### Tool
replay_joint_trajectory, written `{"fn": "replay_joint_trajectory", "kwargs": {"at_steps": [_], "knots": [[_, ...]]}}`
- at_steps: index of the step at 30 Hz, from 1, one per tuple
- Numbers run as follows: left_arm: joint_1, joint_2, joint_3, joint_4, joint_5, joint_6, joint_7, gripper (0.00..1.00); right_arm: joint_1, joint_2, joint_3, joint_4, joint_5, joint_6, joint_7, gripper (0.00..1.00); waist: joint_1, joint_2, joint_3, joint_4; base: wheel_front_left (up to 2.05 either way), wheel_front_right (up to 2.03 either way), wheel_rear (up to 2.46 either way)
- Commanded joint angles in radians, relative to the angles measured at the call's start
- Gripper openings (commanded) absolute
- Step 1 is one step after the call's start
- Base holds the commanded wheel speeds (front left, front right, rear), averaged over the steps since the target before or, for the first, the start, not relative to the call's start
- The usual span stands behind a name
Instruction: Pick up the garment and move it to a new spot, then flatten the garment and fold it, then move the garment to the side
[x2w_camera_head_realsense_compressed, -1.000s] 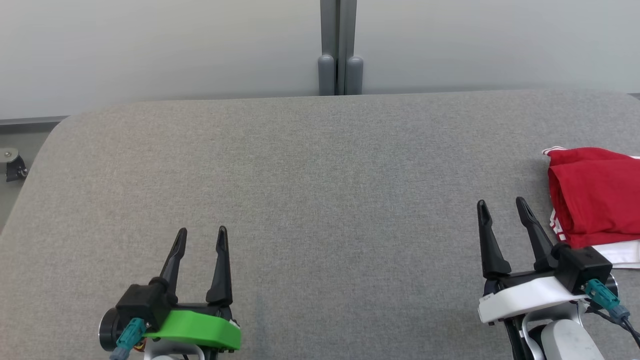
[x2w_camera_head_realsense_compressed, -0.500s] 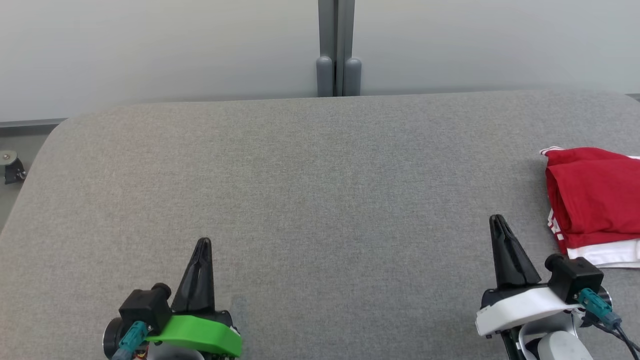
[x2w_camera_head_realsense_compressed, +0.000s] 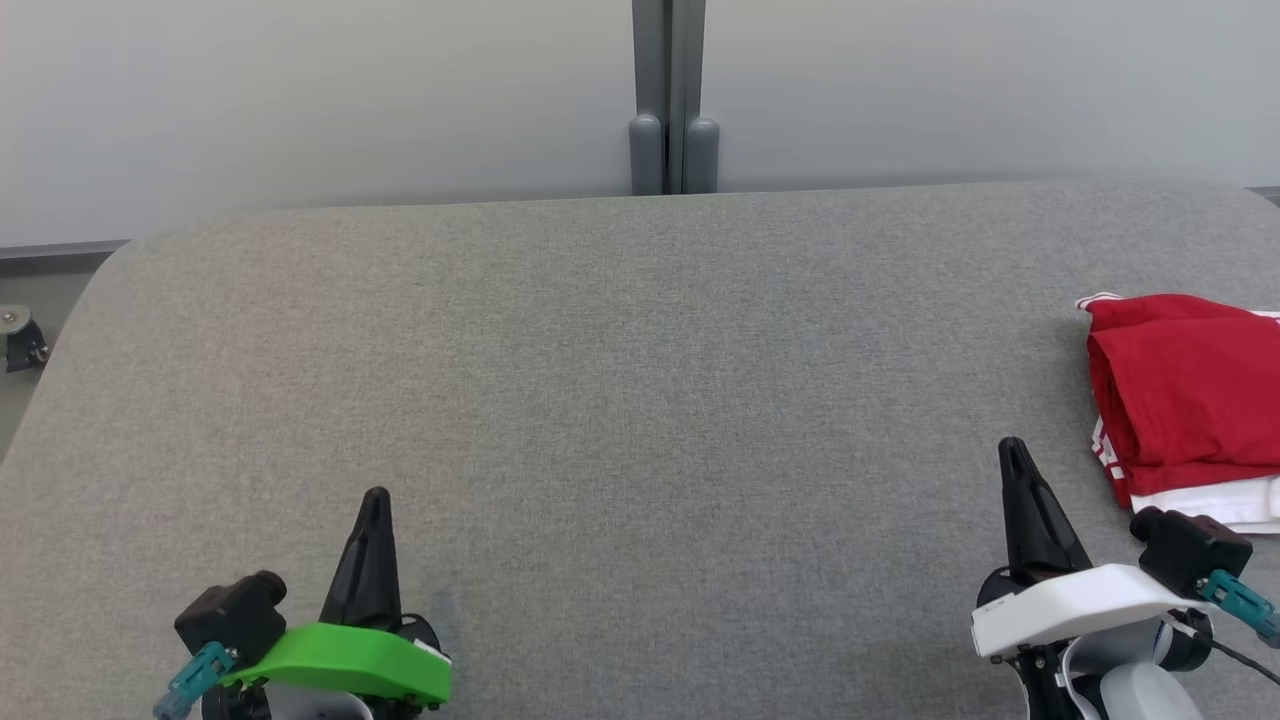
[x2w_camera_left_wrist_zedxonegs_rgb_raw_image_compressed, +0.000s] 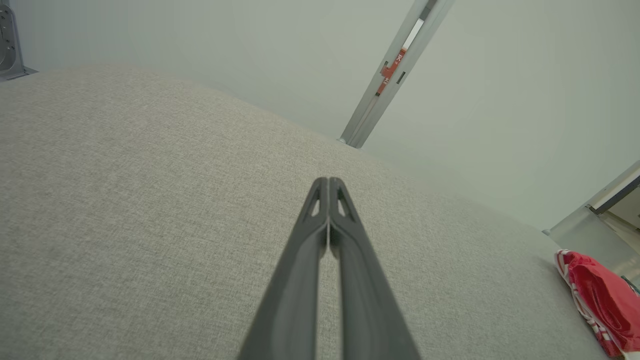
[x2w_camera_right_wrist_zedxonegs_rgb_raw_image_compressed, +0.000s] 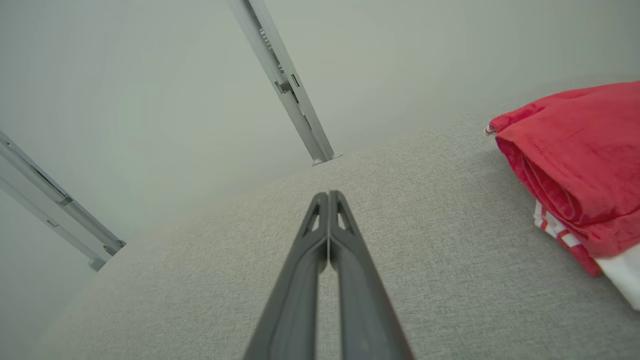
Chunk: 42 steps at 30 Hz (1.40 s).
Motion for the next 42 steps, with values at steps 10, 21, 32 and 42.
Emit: {"fn": "replay_joint_trajectory", "kwargs": {"at_steps": [10, 21, 32, 42], "knots": [[-0.033, 0.015, 0.035, -0.003, -0.176, -0.019, 0.04, 0.0, -0.034, -0.012, -0.015, -0.002, 0.191, 0.0, 0.042, 0.0, 0.0, 0.0, -0.001, -0.003, 0.0, 0.0, 0.0], [-0.044, 0.019, 0.064, 0.0, -0.323, -0.029, 0.077, 0.0, -0.042, -0.015, -0.027, 0.008, 0.351, 0.0, 0.082, 0.0, 0.0, 0.0, -0.003, -0.007, 0.0, 0.0, 0.0], [-0.051, 0.021, 0.09, 0.004, -0.452, -0.039, 0.111, 0.0, -0.051, -0.017, -0.039, 0.016, 0.492, 0.0, 0.118, 0.0, 0.0, 0.0, -0.004, -0.01, 0.0, 0.0, 0.0], [-0.058, 0.022, 0.113, 0.008, -0.555, -0.047, 0.141, 0.0, -0.058, -0.017, -0.05, 0.023, 0.606, -0.001, 0.147, 0.0, 0.0, 0.0, -0.005, -0.014, 0.0, 0.0, 0.0]]}}
